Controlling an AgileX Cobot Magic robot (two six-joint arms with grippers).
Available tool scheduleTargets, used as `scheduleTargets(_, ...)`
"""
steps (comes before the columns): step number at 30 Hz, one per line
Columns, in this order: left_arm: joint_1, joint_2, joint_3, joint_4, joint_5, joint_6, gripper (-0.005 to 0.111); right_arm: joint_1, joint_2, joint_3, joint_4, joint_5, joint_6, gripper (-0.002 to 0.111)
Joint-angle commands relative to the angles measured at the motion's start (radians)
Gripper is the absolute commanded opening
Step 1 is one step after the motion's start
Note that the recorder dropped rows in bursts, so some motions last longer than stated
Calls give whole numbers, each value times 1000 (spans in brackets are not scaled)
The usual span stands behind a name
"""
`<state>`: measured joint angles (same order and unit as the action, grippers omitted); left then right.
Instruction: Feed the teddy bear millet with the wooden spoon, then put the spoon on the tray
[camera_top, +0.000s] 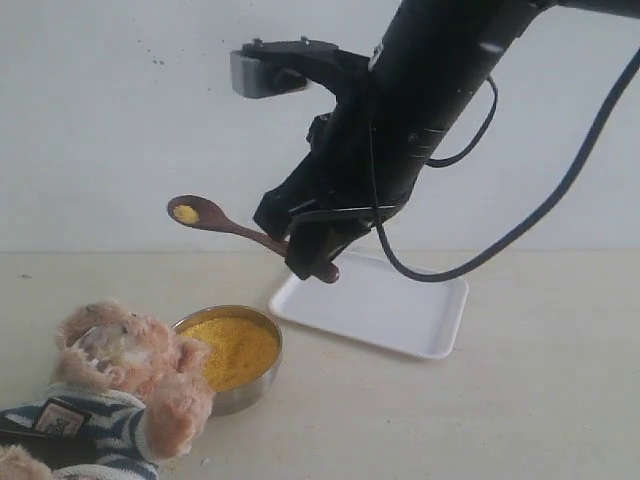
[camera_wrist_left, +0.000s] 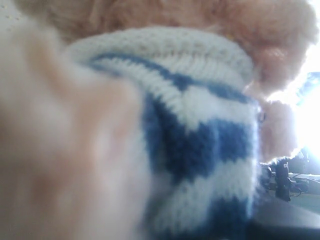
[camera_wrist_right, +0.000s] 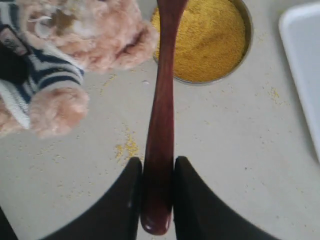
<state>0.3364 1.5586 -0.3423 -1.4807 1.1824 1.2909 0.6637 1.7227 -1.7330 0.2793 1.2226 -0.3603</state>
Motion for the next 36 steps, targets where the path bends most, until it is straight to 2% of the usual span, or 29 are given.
scheduleTargets(1, 2, -8, 4, -22, 39, 7, 4, 36, -14, 16, 49, -2, -46, 0)
scheduleTargets(6, 2, -8, 4, -24, 39, 7, 4, 130, -14, 33, -11, -2, -70, 0)
scheduleTargets(16, 2, -8, 4, -24, 39, 7, 4, 329, -14, 36, -398, -2, 66, 0)
scheduleTargets(19, 2, -8, 4, -24, 39, 7, 4, 357, -14, 36, -483, -2, 101, 0)
scheduleTargets(29, 2, -8, 4, -22, 39, 9, 4, 377, -4, 36, -527, -3, 84, 0)
scheduleTargets(36, 2, -8, 4, -22, 39, 12, 4, 440, 45, 36, -627, -6, 81, 0)
